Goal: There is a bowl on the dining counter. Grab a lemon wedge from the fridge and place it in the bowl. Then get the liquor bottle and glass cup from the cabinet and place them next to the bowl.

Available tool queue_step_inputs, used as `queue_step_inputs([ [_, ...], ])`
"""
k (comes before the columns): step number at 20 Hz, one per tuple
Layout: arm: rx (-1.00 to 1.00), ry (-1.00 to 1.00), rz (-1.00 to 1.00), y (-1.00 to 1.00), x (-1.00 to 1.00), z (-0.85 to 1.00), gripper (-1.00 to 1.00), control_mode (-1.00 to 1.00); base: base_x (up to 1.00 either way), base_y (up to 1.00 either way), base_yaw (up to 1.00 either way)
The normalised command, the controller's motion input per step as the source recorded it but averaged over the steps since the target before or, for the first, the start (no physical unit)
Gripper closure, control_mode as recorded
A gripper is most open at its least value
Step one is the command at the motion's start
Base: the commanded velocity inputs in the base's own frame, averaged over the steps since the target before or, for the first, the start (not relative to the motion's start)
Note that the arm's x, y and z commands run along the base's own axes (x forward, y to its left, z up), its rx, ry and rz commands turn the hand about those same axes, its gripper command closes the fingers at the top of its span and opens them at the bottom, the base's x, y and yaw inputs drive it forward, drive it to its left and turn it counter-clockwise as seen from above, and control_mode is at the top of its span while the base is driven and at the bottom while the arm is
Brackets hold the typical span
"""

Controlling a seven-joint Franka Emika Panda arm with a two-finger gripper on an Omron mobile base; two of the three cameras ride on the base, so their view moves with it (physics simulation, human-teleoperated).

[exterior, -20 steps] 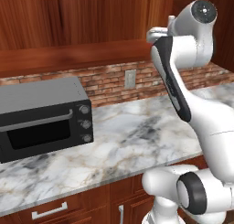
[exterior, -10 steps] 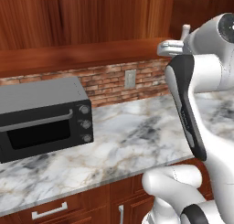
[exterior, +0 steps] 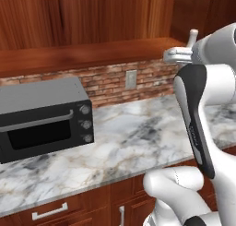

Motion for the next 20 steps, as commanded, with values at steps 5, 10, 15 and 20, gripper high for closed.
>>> queue_step_inputs([
  [5, 0.0, 0.0, 0.0, 0.0, 0.0, 0.0, 1.0, 1.0, -0.97, 0.08, 0.0],
  [10, 0.0, 0.0, 0.0, 0.0, 0.0, 0.0, 1.0, 1.0, -1.0, 0.01, 0.0],
  [15, 0.0, 0.0, 0.0, 0.0, 0.0, 0.0, 1.0, 1.0, -1.0, 0.0, -0.08],
  [20, 0.0, 0.0, 0.0, 0.0, 0.0, 0.0, 1.0, 1.0, -0.88, -0.18, -0.51],
])
